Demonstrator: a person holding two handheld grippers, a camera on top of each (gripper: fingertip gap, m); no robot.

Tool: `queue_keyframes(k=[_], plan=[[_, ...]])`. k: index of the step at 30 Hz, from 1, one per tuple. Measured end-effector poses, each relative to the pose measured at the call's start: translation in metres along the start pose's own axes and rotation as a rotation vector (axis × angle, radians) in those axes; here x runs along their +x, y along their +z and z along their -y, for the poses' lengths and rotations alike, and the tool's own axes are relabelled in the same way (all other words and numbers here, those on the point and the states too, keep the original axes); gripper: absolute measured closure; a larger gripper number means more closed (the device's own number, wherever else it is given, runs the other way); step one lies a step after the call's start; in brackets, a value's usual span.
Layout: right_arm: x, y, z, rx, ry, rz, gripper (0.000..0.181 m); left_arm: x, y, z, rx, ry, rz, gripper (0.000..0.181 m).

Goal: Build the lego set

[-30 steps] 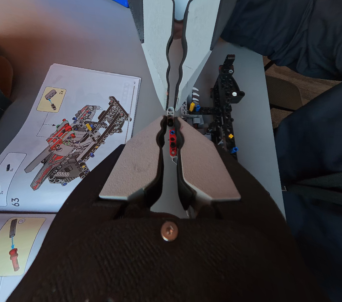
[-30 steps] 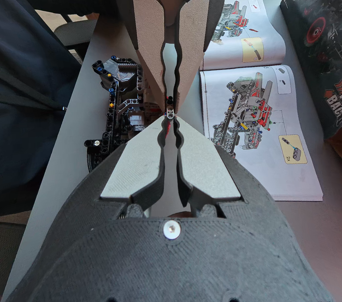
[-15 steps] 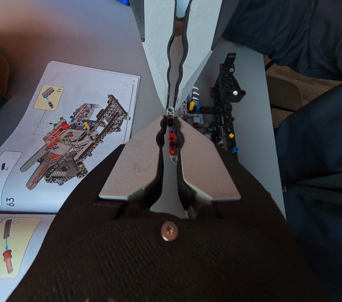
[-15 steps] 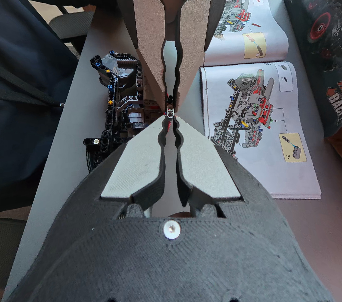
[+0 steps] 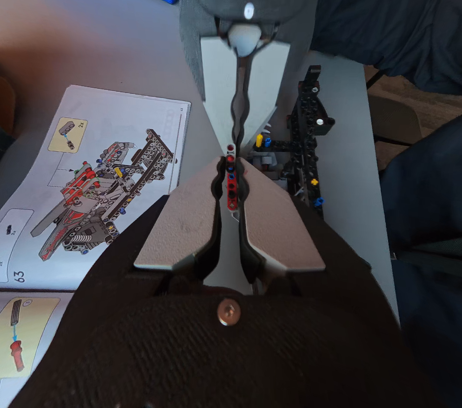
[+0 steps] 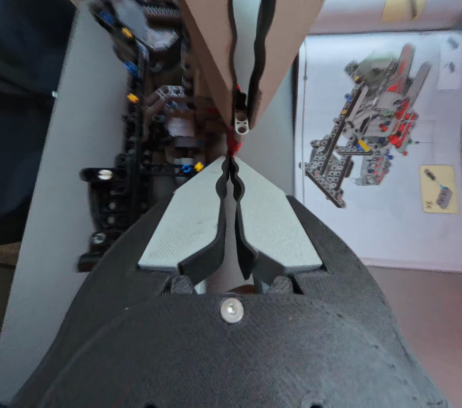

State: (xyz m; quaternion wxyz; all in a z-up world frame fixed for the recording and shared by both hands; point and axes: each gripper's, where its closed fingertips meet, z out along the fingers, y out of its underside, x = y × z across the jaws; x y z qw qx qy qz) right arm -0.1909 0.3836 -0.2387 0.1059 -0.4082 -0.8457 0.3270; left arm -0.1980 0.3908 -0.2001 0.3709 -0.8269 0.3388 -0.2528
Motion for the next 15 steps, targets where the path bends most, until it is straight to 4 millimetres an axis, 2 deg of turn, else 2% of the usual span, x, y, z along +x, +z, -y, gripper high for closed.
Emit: queue_keyframes(k=[2, 6, 8, 10, 13, 15], plan=[[-0.003, -0.004, 0.002, -0.008, 0.003, 0.006, 0.181, 0.005, 0.000, -0.001, -0.007, 0.003, -0.028, 0.177], [0.009, -0.040, 0.025, 0.173, 0.043, -0.040, 0.181, 0.001, -0.001, 0.001, -0.004, 0.003, -0.006, 0.177], [0.008, -0.050, 0.034, 0.240, 0.057, -0.042, 0.172, 0.000, -0.002, 0.001, -0.004, 0.001, -0.009, 0.177], [0.008, -0.049, 0.037, 0.236, 0.043, -0.067, 0.170, 0.001, -0.001, 0.001, -0.010, 0.003, -0.012, 0.177], [0.006, -0.035, 0.033, 0.176, 0.033, -0.067, 0.167, 0.004, 0.001, 0.002, -0.013, 0.009, -0.023, 0.177], [0.004, -0.032, 0.032, 0.169, 0.031, -0.057, 0.173, 0.005, 0.002, 0.003, -0.016, 0.013, -0.025, 0.177]])
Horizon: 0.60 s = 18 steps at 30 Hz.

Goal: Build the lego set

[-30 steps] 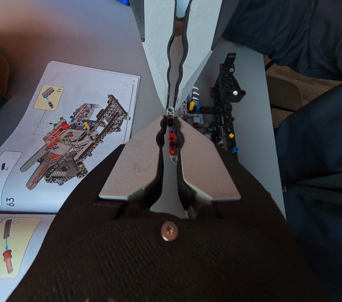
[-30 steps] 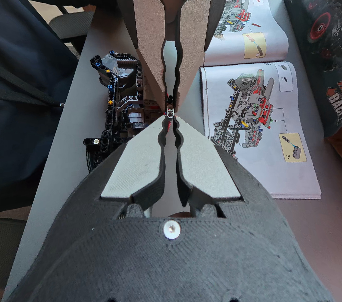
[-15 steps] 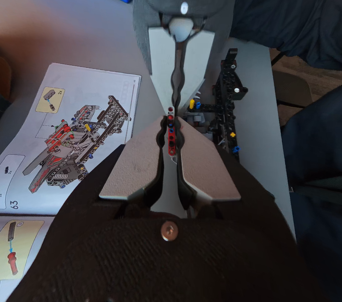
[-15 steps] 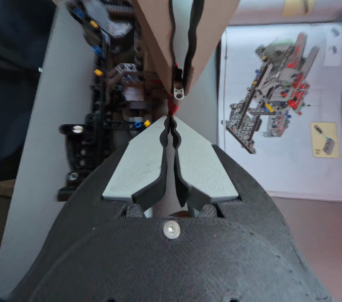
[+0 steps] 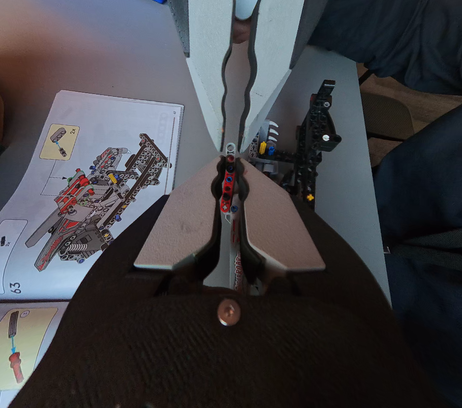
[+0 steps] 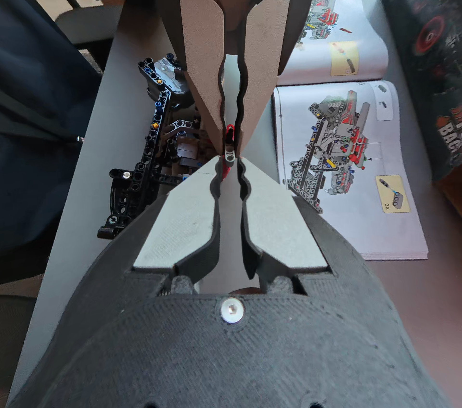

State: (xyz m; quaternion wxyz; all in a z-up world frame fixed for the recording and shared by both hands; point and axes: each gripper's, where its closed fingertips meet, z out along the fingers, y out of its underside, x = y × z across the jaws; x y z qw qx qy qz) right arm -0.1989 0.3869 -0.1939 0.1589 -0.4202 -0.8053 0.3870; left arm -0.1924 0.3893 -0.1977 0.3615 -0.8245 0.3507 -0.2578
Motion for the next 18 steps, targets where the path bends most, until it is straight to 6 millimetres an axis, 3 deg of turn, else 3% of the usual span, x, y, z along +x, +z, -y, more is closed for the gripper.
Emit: queue_keyframes(k=[18], plan=[[0.0021, -0.0079, 0.0077, 0.051, -0.013, -0.028, 0.179, -0.0012, -0.0075, 0.0077, 0.054, -0.014, 0.009, 0.177]])
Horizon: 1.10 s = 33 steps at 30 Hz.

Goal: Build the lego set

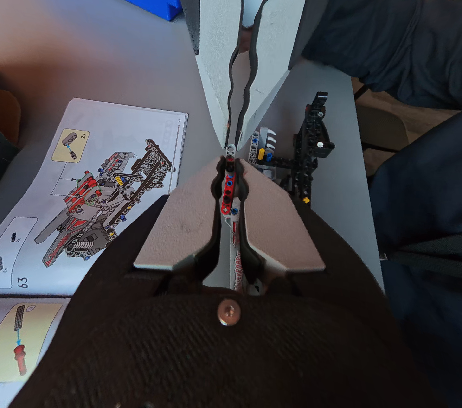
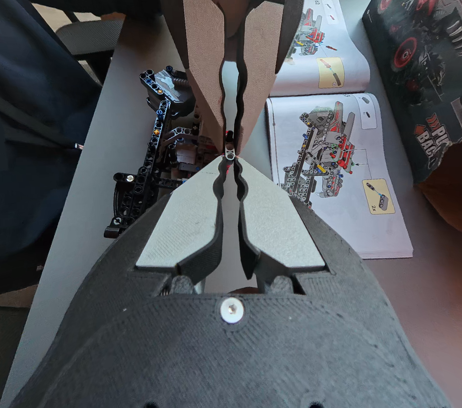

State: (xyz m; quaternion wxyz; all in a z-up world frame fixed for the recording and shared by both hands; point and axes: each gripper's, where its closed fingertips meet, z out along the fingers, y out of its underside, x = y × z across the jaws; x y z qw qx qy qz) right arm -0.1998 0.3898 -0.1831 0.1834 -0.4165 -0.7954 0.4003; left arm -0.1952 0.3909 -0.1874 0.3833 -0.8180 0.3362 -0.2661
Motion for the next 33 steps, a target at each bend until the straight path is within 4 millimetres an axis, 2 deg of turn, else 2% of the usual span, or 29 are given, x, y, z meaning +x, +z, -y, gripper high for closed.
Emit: queue_keyframes(k=[33], plan=[[0.0010, 0.0036, -0.0069, -0.059, 0.054, -0.029, 0.179, -0.0037, 0.0008, -0.0057, 0.027, -0.029, -0.003, 0.177]])
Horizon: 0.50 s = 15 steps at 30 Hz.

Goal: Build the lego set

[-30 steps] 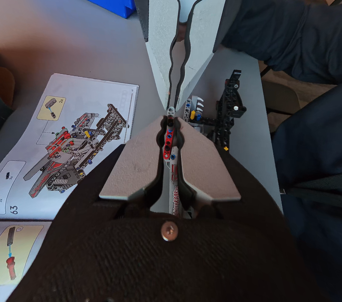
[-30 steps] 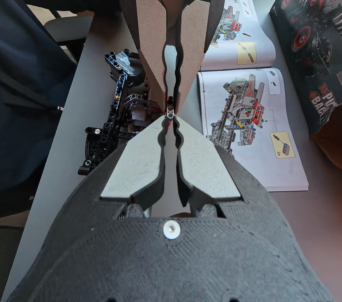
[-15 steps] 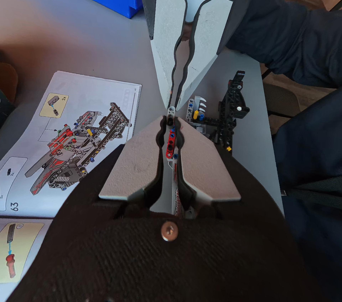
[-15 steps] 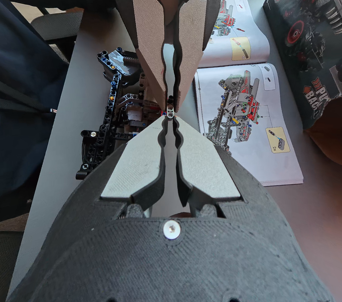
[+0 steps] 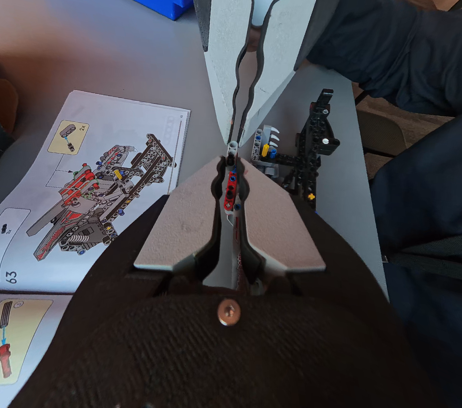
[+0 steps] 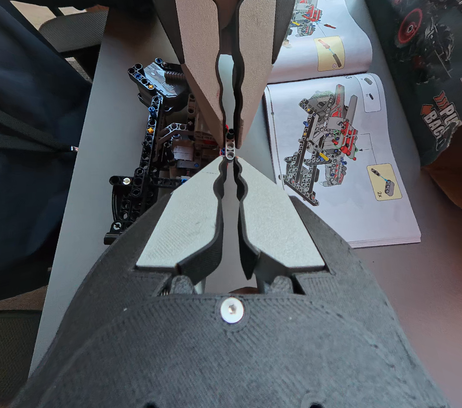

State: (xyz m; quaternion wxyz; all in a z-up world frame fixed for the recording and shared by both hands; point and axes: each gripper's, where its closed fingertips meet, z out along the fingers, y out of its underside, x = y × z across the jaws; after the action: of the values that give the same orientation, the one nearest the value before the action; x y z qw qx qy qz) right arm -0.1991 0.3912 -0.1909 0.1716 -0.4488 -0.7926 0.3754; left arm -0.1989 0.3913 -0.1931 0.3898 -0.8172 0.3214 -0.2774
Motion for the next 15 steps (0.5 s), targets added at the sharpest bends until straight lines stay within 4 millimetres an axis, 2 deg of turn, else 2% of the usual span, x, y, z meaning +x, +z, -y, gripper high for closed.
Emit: queue_keyframes(k=[15], plan=[[-0.0033, 0.0041, -0.0034, -0.072, -0.055, -0.031, 0.179, 0.0033, 0.0033, -0.0078, -0.064, 0.045, -0.011, 0.177]])
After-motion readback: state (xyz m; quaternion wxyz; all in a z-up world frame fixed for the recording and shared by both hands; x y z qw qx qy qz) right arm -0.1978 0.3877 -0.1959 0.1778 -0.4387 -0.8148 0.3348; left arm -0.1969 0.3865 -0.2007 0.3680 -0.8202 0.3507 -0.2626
